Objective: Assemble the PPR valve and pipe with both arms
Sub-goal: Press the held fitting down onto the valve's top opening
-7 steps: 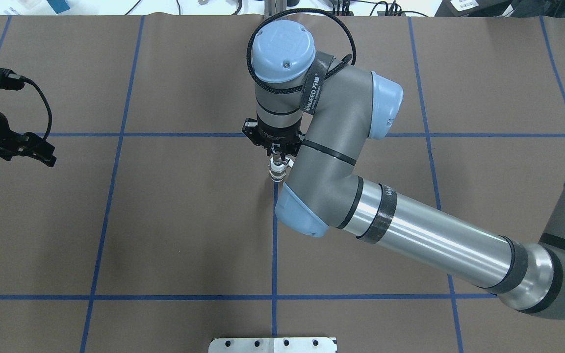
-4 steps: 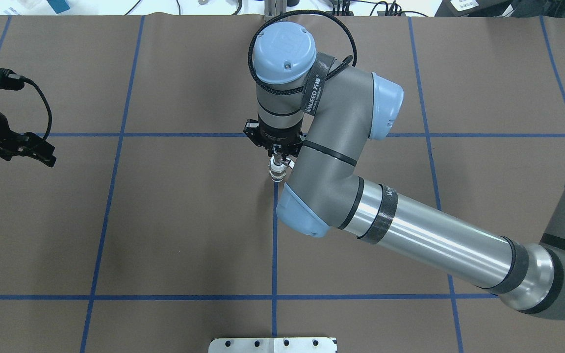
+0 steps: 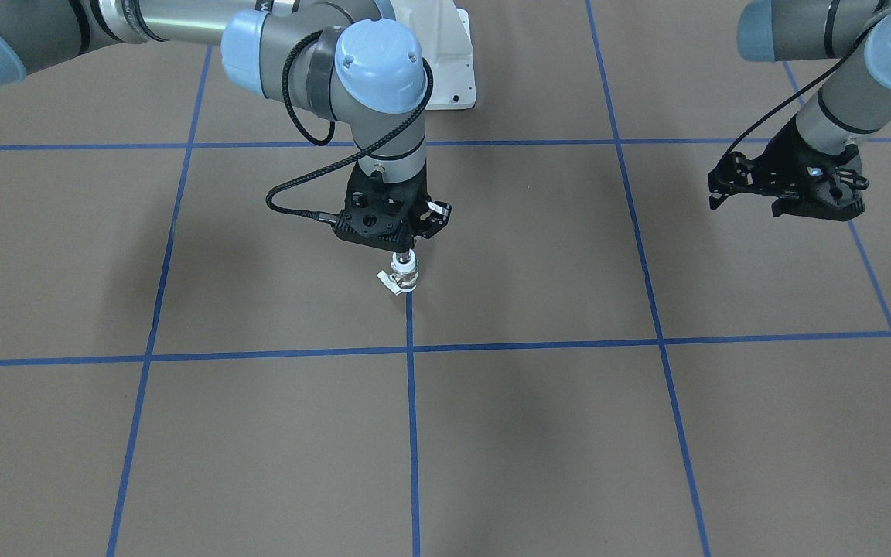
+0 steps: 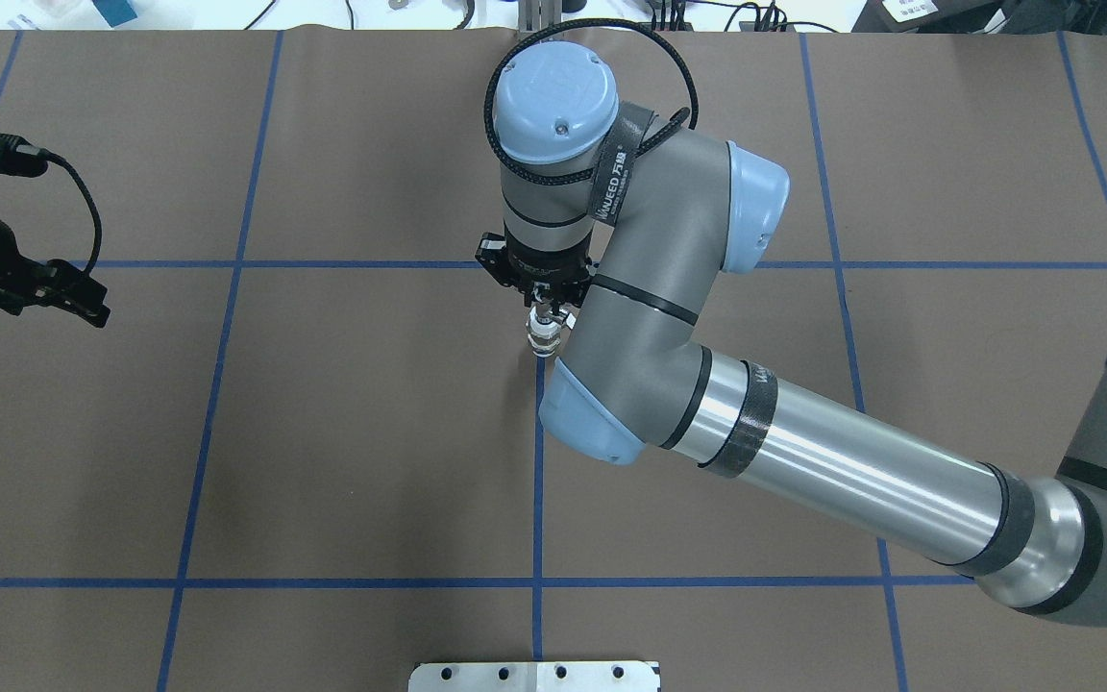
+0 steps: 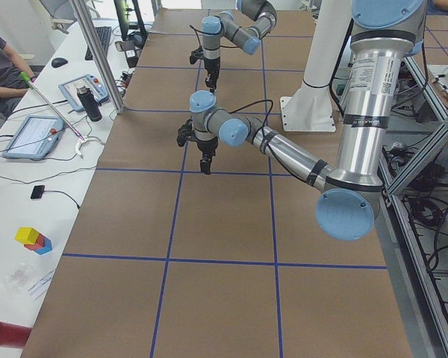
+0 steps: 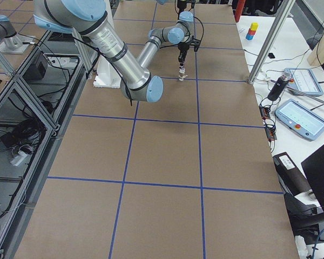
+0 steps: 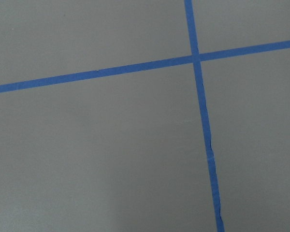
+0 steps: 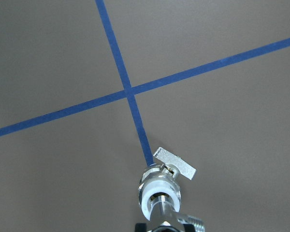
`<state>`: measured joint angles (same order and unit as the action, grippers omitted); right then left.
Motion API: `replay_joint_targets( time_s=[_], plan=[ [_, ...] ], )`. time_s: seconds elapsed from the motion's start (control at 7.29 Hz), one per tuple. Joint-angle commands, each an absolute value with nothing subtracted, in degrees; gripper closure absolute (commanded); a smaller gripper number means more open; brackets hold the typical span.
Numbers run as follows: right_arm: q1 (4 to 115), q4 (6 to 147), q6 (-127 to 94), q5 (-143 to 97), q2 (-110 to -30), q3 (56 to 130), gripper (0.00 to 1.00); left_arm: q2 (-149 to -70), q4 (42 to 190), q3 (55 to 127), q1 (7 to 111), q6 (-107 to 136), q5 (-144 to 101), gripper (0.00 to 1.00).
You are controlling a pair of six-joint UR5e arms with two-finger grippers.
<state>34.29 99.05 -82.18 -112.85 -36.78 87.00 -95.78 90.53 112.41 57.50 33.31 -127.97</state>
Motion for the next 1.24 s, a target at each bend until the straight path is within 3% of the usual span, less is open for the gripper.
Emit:
replay_joint_targets(
  time_s=[0.0, 1.1],
  plan=[
    [34.45, 99.05, -82.18, -112.85, -36.56, 87.01, 1.00, -95.71, 90.53, 112.41, 57.57, 33.31, -127.97, 0.01],
    [34.54, 97.82, -82.18, -114.16, -36.91, 86.30, 1.00, -95.80, 90.44, 112.85, 57.48, 33.49, -128.06, 0.01]
  ],
)
